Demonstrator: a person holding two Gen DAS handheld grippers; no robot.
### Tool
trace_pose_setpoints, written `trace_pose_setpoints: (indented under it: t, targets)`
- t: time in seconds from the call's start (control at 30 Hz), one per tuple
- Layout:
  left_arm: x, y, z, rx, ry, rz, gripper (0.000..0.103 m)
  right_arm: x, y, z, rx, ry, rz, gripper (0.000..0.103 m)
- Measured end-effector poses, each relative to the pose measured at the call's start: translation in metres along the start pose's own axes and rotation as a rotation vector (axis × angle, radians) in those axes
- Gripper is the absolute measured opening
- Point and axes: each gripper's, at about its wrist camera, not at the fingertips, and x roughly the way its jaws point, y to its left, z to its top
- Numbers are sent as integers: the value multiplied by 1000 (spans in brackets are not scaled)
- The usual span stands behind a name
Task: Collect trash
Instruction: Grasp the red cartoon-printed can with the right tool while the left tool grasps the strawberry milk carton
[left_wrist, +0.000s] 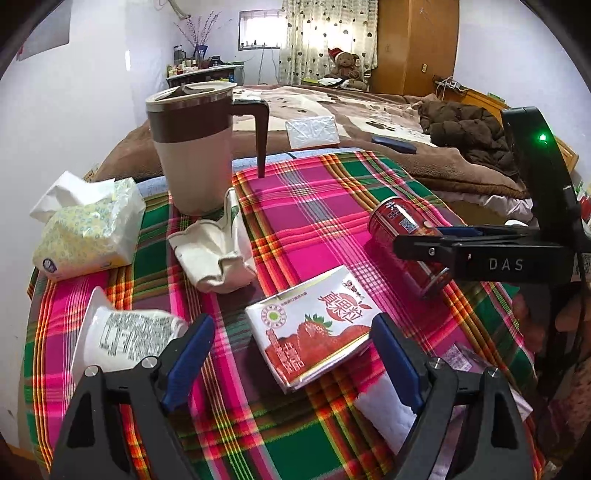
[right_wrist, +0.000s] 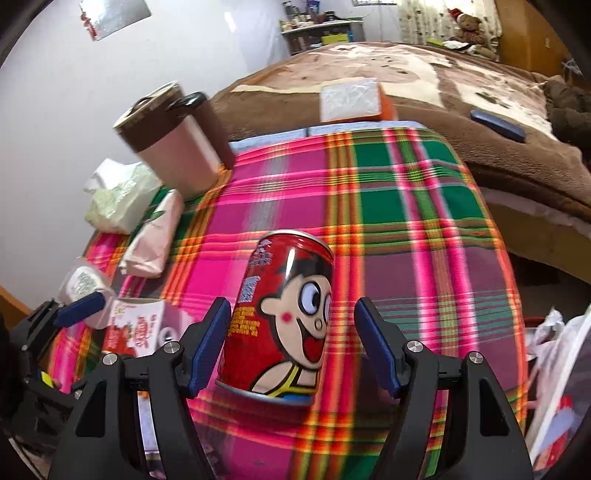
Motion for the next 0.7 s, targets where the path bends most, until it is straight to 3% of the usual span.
trace_pose_setpoints:
  t: [0.17, 0.53, 0.7]
  targets:
    - [8, -9, 10, 72, -1, 32, 93, 1, -9, 0, -2, 6, -24, 71]
    - [19, -23, 16, 148, 43, -4, 95, 1, -15, -1, -21, 8, -55, 70]
    - [24, -13, 12, 116, 70, -13, 95, 3, -15, -3, -25, 13, -40, 70]
